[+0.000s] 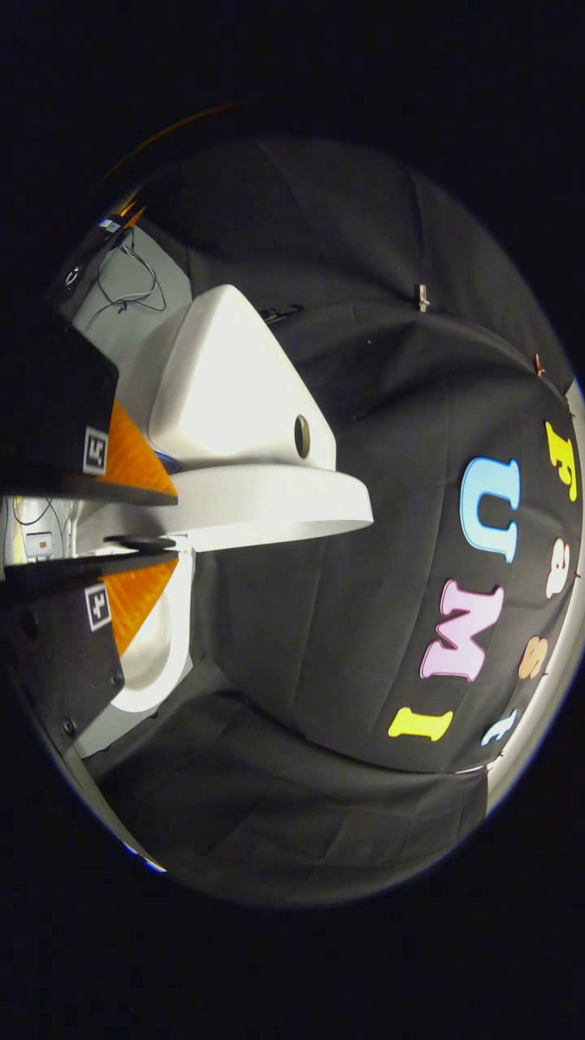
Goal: Open the toilet lid.
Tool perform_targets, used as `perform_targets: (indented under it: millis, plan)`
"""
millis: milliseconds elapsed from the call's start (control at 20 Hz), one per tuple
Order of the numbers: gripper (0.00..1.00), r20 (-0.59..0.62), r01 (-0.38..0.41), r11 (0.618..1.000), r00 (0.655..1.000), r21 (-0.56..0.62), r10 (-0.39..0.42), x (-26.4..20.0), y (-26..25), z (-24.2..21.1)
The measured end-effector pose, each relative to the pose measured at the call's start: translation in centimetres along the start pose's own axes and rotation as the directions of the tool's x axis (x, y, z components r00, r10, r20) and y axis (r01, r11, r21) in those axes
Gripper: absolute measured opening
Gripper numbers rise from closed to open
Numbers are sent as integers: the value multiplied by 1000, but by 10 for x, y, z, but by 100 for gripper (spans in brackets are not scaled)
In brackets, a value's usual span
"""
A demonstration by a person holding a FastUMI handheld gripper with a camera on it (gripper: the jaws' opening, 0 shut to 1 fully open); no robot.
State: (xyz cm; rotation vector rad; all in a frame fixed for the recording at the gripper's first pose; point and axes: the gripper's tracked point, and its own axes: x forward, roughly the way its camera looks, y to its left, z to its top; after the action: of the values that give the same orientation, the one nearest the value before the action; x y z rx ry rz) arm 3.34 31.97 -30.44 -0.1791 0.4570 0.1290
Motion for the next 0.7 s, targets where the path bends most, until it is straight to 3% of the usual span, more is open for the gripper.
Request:
perform_targets:
  millis: [200,300,700]
  plan:
    - [87,16,27,999,1000,-28,-26,-8,-5,-5]
    - [95,41,21,1000,999,-13,-20,-13,-4,2]
    - [98,166,-18,999,986,45,10,-44,-25,67]
